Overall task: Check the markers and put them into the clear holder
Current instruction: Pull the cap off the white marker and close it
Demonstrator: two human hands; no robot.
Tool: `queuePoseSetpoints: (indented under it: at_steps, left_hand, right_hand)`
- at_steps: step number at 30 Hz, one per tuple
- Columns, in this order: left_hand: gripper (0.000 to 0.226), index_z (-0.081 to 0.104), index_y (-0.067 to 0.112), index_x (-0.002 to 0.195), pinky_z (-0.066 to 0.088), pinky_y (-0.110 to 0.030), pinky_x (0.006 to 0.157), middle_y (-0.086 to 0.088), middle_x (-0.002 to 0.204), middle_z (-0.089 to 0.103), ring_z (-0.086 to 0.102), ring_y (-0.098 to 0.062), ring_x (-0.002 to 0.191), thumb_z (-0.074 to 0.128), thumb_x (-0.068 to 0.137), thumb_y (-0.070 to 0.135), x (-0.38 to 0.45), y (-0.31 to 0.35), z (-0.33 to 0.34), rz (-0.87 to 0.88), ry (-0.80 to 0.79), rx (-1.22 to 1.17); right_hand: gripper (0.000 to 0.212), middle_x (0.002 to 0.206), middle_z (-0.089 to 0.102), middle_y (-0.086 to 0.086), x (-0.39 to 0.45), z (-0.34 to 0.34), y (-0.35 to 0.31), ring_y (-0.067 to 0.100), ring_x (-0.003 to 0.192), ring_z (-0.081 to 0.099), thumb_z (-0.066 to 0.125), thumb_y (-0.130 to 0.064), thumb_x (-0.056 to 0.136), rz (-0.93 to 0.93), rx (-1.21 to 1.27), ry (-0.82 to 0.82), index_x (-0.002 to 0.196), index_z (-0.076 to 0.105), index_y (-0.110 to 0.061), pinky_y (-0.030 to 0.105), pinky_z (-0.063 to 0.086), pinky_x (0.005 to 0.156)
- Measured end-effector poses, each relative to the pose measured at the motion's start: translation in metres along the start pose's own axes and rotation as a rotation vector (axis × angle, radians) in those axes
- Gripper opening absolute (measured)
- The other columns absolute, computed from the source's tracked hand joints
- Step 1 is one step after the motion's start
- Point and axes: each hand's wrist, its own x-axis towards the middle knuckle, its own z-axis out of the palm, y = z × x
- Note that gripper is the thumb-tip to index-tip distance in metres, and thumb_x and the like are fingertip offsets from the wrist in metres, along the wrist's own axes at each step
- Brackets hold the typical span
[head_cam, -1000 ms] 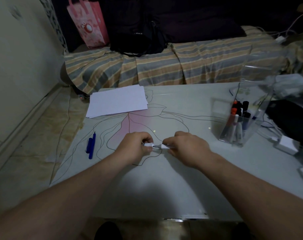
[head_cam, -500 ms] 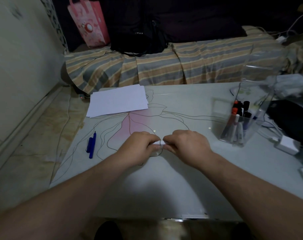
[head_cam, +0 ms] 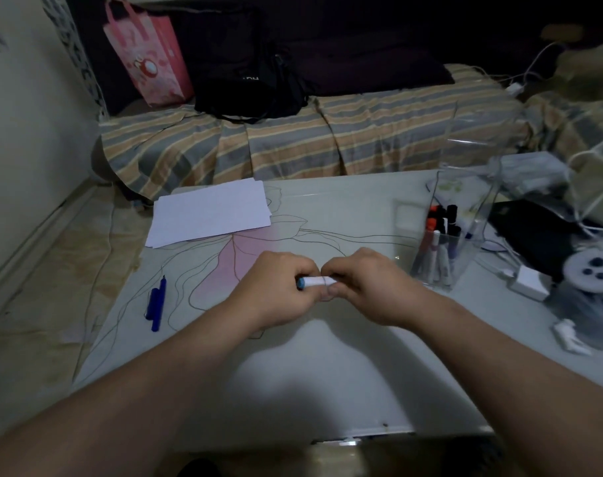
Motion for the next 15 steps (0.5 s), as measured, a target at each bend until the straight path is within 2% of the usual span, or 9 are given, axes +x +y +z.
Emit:
queuePoseSetpoints:
  at_steps: [3,5,6,8,10,12,15]
  left_hand:
    - [0.026,0.073,0.026,0.08,0.045,-0.033,0.06,0.003,0.065,0.062,0.051,-0.009,0.06,0.07,0.08,0.053,0.014,0.027,0.003,-0.049,0.128,-0.428]
    - [0.019,0.076,0.023,0.089,0.05,-0.035,0.067,0.0,0.073,0.067,0.056,-0.012,0.067,0.072,0.084,0.041,0.026,0.049,0.008,-0.036,0.171,-0.626]
    - [0.014,0.077,0.021,0.091,0.05,-0.032,0.069,0.002,0.075,0.068,0.056,-0.011,0.069,0.074,0.085,0.032,0.03,0.061,0.012,-0.027,0.172,-0.677]
    - [0.007,0.077,0.02,0.094,0.05,-0.023,0.07,0.005,0.077,0.068,0.056,-0.009,0.07,0.075,0.088,0.02,0.033,0.081,0.023,-0.021,0.125,-0.671]
    - [0.009,0.078,0.022,0.096,0.052,-0.023,0.072,0.004,0.08,0.07,0.058,-0.005,0.07,0.073,0.088,0.019,0.031,0.093,0.038,0.008,0.047,-0.561]
    - [0.013,0.077,0.026,0.099,0.054,-0.024,0.077,0.007,0.085,0.071,0.062,-0.002,0.073,0.072,0.087,0.025,0.029,0.098,0.052,0.083,-0.017,-0.385]
    - [0.018,0.076,0.028,0.104,0.053,-0.025,0.084,0.008,0.094,0.069,0.063,-0.005,0.083,0.068,0.087,0.03,0.029,0.101,0.066,0.162,-0.107,-0.225]
  right_hand:
    - [0.01,0.08,0.059,-0.011,-0.008,-0.035,0.002,0.015,0.083,0.051,0.063,-0.033,0.097,0.043,0.089,0.133,0.102,0.066,-0.025,0.038,0.045,0.074]
    - [0.008,0.088,0.06,-0.005,-0.014,-0.061,0.006,0.013,0.083,0.054,0.066,-0.025,0.095,0.062,0.101,0.35,0.1,0.066,-0.02,0.032,0.046,0.074]
    - [0.007,0.09,0.059,-0.005,-0.018,-0.074,0.01,0.013,0.083,0.054,0.066,-0.024,0.094,0.101,0.078,0.462,0.099,0.066,-0.02,0.029,0.046,0.074]
    - [0.007,0.095,0.059,-0.005,-0.028,-0.098,0.025,0.011,0.085,0.055,0.065,-0.025,0.094,0.209,0.008,0.625,0.101,0.065,-0.022,0.023,0.045,0.075]
    - [0.014,0.099,0.061,-0.006,-0.04,-0.114,0.043,0.011,0.088,0.058,0.063,-0.027,0.096,0.305,-0.046,0.71,0.109,0.063,-0.023,0.031,0.053,0.08]
    - [0.028,0.099,0.062,-0.007,-0.049,-0.119,0.06,0.012,0.088,0.06,0.064,-0.025,0.096,0.382,-0.045,0.742,0.124,0.057,-0.027,0.037,0.055,0.081]
    - [0.055,0.104,0.065,0.0,-0.057,-0.109,0.078,0.021,0.091,0.063,0.063,-0.018,0.097,0.442,-0.046,0.677,0.142,0.038,-0.037,0.044,0.054,0.079]
